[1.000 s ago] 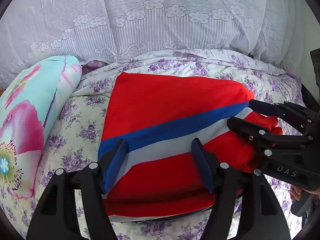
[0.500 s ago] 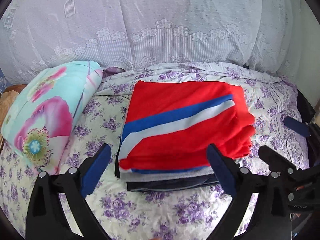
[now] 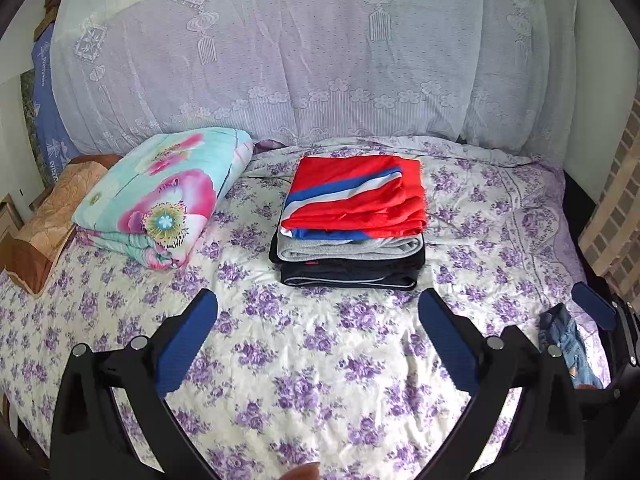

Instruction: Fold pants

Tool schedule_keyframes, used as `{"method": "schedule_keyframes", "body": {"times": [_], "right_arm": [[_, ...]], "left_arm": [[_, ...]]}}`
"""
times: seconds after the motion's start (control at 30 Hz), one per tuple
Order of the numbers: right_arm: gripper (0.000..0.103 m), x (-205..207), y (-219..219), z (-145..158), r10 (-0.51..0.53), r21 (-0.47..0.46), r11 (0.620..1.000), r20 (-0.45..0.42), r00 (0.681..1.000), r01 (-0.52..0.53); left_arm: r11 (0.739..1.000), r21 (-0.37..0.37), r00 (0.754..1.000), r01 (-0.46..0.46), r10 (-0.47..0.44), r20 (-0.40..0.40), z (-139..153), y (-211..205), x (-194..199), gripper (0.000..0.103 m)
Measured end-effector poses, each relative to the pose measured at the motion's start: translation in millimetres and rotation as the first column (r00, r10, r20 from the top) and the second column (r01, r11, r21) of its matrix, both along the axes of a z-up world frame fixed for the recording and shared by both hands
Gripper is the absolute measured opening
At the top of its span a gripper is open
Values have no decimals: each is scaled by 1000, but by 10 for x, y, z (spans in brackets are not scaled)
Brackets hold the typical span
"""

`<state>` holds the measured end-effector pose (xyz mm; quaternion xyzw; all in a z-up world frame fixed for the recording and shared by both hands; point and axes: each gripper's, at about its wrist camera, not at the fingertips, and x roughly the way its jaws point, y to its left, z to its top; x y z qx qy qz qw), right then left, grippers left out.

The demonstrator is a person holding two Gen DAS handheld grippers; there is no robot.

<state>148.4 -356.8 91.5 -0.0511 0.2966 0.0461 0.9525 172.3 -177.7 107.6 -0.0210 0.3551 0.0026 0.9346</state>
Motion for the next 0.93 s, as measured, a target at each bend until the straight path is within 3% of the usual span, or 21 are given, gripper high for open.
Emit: {"method": "schedule_keyframes", "body": {"times": [0.33,0.57,0.93], "right_arm": [[99,-338,-62,220,6,30,1000,22,1000,-7],[99,-422,-79,252,7,34,999,27,1000,-8],[99,-392,-80,249,-4,31,1000,16,1000,4]], "left_arm": [[999,34,999,-19,18,27,204,-79,-498,98],[999,48,997,-24,20,75,268,-134,-575,98],[999,44,999,-1,-1,47,237,-135,-509,98]]}}
